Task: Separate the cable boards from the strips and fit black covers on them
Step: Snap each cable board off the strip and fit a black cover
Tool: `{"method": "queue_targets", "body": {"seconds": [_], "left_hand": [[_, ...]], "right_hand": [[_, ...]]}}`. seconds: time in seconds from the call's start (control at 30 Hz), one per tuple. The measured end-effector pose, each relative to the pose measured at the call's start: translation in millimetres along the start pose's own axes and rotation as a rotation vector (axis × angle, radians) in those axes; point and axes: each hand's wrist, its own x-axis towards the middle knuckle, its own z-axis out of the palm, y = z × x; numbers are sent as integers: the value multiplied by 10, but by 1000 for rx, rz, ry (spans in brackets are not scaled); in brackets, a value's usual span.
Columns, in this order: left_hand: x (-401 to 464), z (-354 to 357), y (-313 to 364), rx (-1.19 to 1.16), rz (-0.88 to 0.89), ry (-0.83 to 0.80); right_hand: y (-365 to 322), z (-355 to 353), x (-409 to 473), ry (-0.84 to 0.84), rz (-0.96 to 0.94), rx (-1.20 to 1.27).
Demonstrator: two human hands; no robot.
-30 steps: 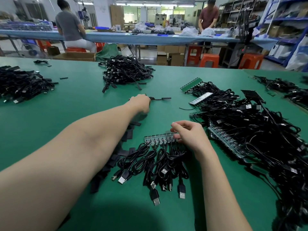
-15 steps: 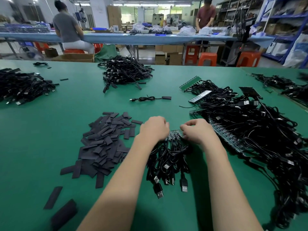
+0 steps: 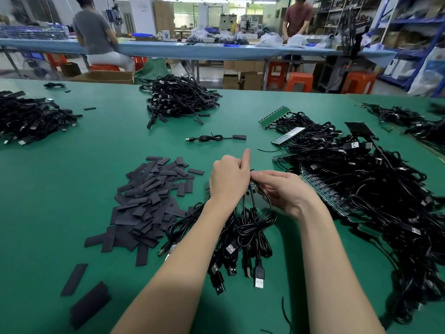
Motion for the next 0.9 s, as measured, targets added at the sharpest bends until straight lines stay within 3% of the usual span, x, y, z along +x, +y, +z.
{"method": "queue_targets", "body": {"seconds": [0.27, 0.43, 0.6, 0.77, 0.9], "left_hand": [[27, 12, 58, -164, -20, 41], [71, -2, 38, -200, -35, -71], [54, -82, 49, -151, 55, -115], [-110, -190, 145, -789, -203, -338], [-330, -186, 0, -957, -315, -381]], "right_hand": [[-25, 65, -20, -79, 45, 196], [-105, 5, -69, -79, 0, 257], [-279, -22, -184, -208, -67, 367], [-255, 202, -126, -38, -167, 230], [-164, 339, -76, 159, -247, 37]]}}
